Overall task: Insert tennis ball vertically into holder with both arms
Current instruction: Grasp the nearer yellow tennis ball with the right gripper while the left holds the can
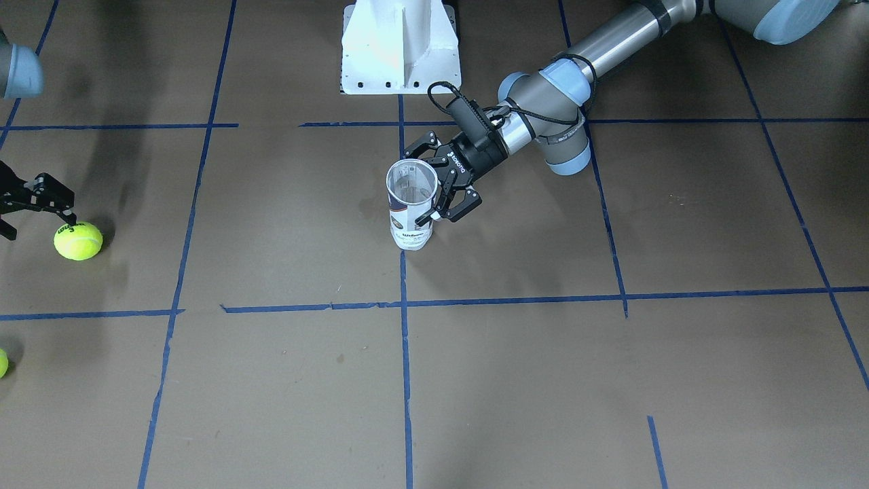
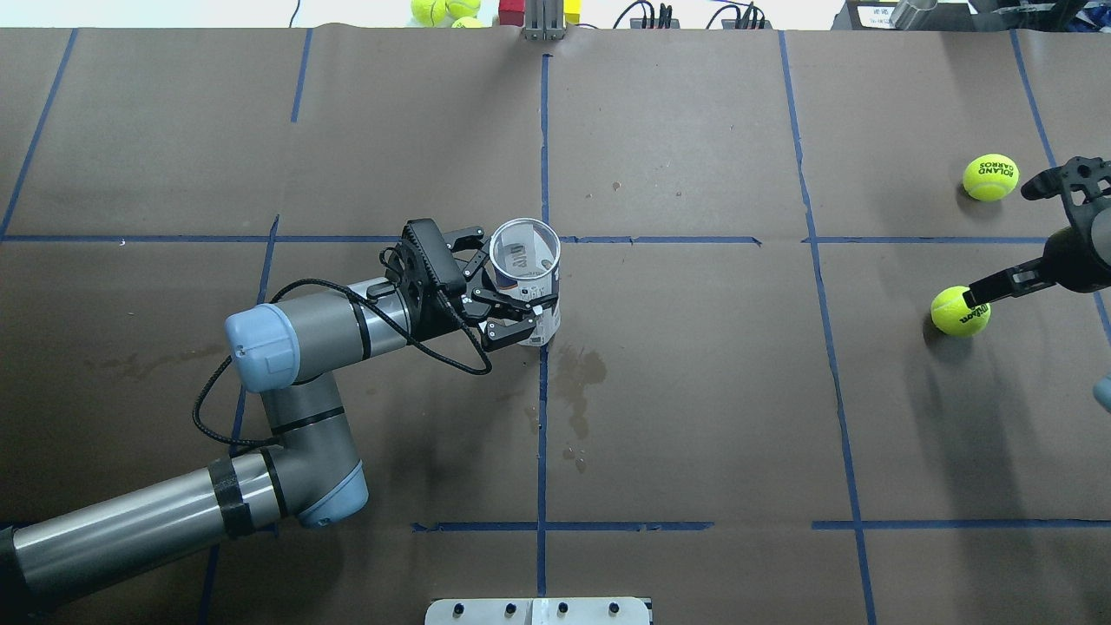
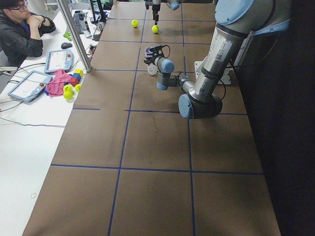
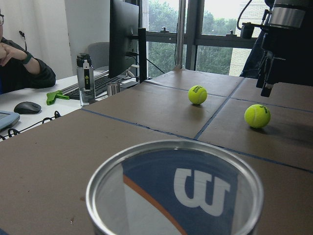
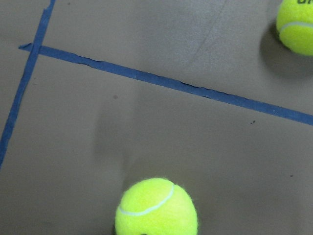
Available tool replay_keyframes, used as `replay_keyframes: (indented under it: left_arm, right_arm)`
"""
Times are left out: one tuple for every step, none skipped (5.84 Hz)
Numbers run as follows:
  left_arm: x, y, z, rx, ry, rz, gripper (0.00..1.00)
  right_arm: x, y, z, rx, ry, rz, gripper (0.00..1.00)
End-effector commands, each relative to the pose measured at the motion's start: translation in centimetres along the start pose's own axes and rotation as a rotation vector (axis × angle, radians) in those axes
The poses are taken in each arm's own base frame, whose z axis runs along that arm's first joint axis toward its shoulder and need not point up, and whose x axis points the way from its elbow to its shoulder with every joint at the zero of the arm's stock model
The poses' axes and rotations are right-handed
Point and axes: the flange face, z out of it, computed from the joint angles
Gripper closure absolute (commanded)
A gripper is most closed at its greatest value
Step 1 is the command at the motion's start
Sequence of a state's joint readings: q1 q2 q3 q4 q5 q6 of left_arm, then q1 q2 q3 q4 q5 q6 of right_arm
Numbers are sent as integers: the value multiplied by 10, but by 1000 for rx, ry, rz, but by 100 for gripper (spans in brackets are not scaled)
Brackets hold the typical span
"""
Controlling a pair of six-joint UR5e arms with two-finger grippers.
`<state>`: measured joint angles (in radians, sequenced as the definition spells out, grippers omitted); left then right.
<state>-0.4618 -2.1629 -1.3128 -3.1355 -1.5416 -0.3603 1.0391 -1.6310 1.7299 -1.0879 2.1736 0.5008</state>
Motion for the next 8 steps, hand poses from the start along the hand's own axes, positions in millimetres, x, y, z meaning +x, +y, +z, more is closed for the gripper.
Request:
replay_keyframes:
  left_arm:
    - [0,0,1,0,0,4,15]
    - [0,-1,0,2,1,4,15]
    - [0,0,1,0,0,4,15]
    - [0,0,1,0,0,4,15]
    - [0,-1,0,2,1,6,15]
    - [0,0,1,0,0,6,15]
    - [0,-1,0,2,1,6,15]
    - [0,0,0,2,1,6,15]
  right_arm:
    - [-13,-6,20,-22,5,-25,0]
    - [-15,-6,34,-31,30,-32,0]
    - [-12,-3,42,-46,38,-31,0]
    - [-12,1,53,-66,46,-34,0]
    - [-14,1,58,-73,47,-37,0]
    - [-18,-5,59,-68,45,-40,0]
    - [-25,-15,59,-59,39,-54,45]
    - [-28,-16,56,-57,32,-59,59]
